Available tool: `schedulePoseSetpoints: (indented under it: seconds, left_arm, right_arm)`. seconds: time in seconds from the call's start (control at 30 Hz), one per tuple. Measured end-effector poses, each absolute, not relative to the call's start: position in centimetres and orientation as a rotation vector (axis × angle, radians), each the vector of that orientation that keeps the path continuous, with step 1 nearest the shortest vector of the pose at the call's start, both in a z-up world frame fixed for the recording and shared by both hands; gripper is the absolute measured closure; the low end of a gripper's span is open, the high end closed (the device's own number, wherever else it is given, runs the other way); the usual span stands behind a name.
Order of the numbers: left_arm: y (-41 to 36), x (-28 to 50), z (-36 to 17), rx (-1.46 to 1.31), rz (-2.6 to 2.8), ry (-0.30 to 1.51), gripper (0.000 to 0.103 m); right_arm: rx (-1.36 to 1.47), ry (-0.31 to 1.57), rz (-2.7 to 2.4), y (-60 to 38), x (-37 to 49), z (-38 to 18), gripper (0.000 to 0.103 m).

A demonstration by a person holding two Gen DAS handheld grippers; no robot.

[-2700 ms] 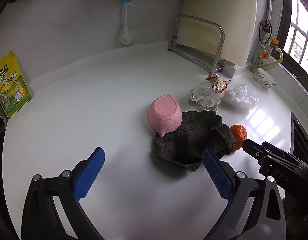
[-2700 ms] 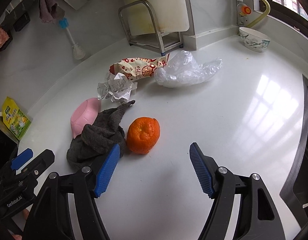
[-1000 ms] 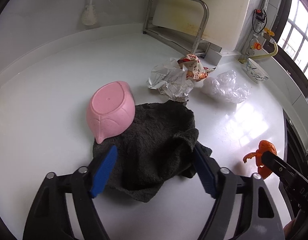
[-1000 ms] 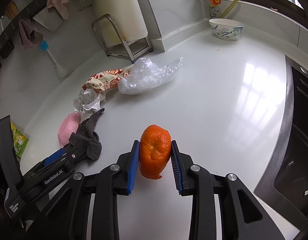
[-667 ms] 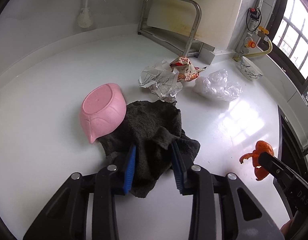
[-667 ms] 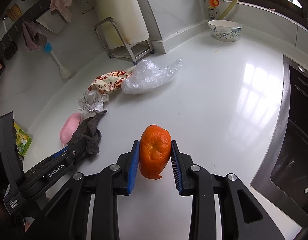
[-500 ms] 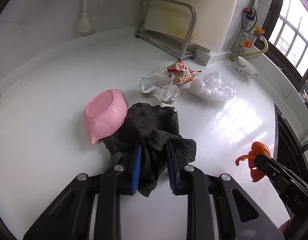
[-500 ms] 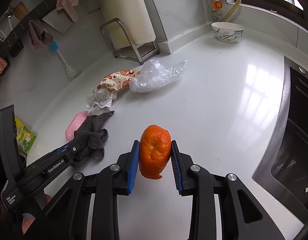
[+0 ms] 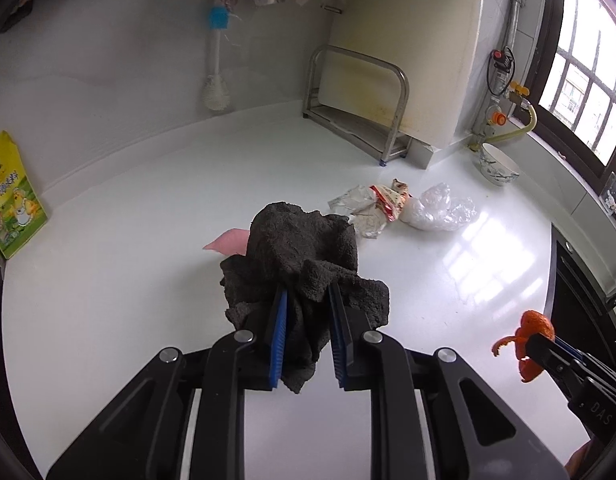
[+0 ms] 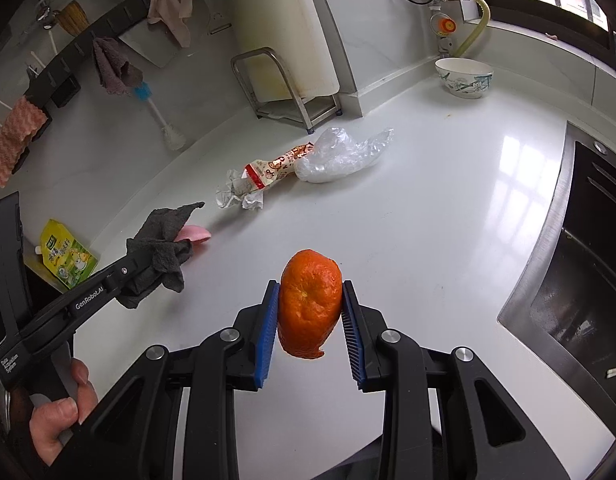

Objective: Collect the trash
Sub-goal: 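Lift and carry the orange and cloth over the grey bin with both tools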

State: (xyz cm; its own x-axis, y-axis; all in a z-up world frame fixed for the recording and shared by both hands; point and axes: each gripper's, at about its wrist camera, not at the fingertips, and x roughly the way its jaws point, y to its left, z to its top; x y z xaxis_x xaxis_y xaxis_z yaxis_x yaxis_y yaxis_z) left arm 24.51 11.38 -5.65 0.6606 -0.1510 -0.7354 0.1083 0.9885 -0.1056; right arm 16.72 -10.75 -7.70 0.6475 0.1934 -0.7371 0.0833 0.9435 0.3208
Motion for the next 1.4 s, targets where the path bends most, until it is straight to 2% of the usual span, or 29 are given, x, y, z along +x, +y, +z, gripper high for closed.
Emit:
schedulePoseSetpoints:
  seconds: [0.37, 0.77, 1.17, 1.4]
  left_arm:
    - [15.4, 20.7, -1.8, -0.07, -0.064, 0.775, 0.084]
    - [12.3, 10.0, 0.3, -0.052, -0.134, 0.782, 0.084]
    - [5.3, -1.0, -2.3, 0.002, -0.262, 0.863, 0.084]
    - [2.2, -3.5, -6.1, 0.019, -0.299, 0.95, 0.084]
  right_arm:
    - [0.335, 0.845, 0.103, -10.0, 12.3, -5.1, 0.073]
    - [0.313, 0.865, 0.156, -11.0, 4.5, -4.0, 0.073]
    - [0.299, 0.935, 0.183, -14.2, -4.0, -6.0, 0.073]
    - [0.313, 1.0, 0.187, -15.7, -6.5, -9.0, 0.073]
